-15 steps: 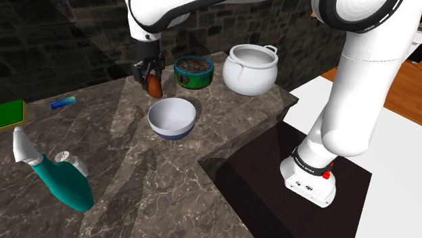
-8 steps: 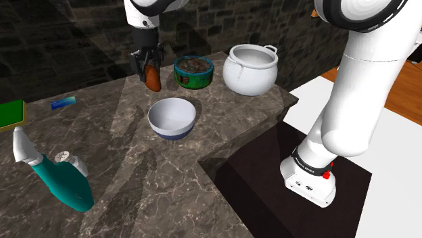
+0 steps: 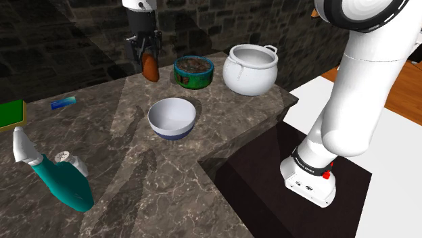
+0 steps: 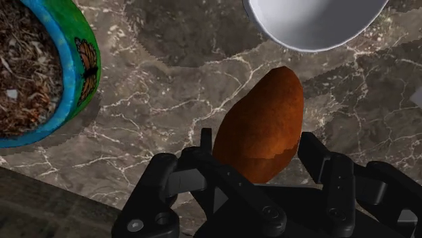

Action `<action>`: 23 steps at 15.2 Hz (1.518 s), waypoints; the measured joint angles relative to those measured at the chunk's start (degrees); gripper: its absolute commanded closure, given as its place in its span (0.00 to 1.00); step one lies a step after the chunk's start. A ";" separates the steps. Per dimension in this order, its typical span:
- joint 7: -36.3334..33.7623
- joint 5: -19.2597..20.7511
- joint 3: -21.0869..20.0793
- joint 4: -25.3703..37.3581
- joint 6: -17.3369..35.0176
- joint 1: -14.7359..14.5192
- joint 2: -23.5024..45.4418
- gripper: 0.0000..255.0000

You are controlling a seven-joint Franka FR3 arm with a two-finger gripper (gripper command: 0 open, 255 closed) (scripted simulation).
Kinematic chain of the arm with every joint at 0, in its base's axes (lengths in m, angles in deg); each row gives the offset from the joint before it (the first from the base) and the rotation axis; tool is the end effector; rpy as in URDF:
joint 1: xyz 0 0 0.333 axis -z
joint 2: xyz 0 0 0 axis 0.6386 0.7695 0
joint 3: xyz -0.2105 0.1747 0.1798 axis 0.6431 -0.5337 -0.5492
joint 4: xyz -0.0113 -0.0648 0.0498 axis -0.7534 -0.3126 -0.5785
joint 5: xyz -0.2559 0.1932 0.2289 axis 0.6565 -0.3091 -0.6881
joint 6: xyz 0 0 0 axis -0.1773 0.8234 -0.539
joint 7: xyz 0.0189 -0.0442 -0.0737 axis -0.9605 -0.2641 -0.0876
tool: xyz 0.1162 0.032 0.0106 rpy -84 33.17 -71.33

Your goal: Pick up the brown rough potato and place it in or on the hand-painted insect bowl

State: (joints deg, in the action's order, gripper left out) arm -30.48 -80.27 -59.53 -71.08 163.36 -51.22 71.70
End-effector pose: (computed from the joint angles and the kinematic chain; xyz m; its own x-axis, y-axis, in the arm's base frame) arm 0.5832 0.2814 0.5202 0.9404 0.3395 0.0217 0.3400 -0.9359 -0.0922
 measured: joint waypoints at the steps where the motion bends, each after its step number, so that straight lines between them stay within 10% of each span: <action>1: -0.10 0.02 -0.03 0.64 -0.60 -0.06 0.03 1.00; 23: 25.26 -2.56 9.30 3.95 -4.90 16.08 0.98 1.00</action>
State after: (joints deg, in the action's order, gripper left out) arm -5.22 -82.83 -50.23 -67.13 158.46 -35.14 72.68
